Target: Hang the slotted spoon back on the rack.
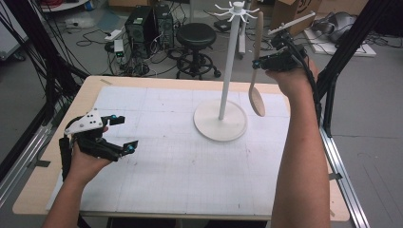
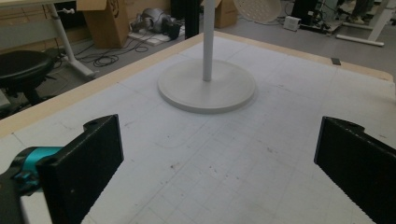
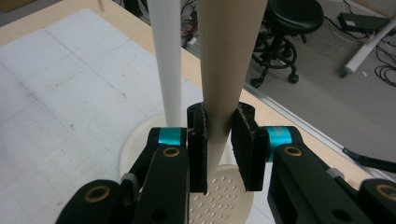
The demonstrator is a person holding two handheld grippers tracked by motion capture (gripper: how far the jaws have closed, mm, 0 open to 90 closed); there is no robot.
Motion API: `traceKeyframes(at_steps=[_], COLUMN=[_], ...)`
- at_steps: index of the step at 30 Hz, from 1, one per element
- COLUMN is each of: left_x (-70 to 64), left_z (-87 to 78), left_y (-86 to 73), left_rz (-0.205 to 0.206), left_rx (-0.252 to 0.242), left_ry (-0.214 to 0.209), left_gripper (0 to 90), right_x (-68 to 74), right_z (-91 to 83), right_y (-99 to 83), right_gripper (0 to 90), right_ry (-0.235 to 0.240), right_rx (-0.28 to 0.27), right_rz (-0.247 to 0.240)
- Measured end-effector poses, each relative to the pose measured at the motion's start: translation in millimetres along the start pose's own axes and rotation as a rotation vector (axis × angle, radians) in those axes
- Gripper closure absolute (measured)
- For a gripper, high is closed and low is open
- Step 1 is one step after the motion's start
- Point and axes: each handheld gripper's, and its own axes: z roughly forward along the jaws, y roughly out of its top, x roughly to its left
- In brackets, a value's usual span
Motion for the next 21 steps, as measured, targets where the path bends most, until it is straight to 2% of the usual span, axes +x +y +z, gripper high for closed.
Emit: traceKeyframes(at_steps=[7, 10, 15, 16, 17, 18, 21], left_x=[1.5, 1.9, 1.4, 1.5, 1.5, 1.6, 1.1], left_z=[-0.5, -0.8, -1.4, -1.8, -1.8, -1.7, -1.2], left_y=[-0.9, -1.1, -1.2, -1.3, -1.3, -1.2, -1.2], left_rz=[-0.002, -0.003, -0.005, -0.004, -0.004, -0.002, -0.002], left_rx=[0.002, 0.003, 0.0, 0.002, 0.002, 0.002, 0.001], left_ry=[0.003, 0.006, 0.004, 0.006, 0.006, 0.004, 0.005], left_gripper=[1.7, 1.8, 1.8, 1.8, 1.8, 1.8, 1.8], right_x=[-0.5, 1.1, 3.0, 3.0, 3.0, 3.6, 4.3], right_z=[5.1, 8.8, 11.9, 12.0, 12.0, 9.2, 7.3], right_y=[2.7, 4.0, 3.9, 2.8, 2.8, 2.7, 2.5], right_gripper=[77.1, 77.1, 76.0, 65.9, 65.9, 58.4, 59.9], right_ry=[-0.004, 0.004, 0.016, 0.021, 0.021, 0.017, 0.023], right_rx=[0.004, 0.005, 0.003, -0.019, -0.019, -0.046, -0.039], right_rz=[0.01, -0.005, 0.003, 0.002, 0.002, 0.013, 0.0])
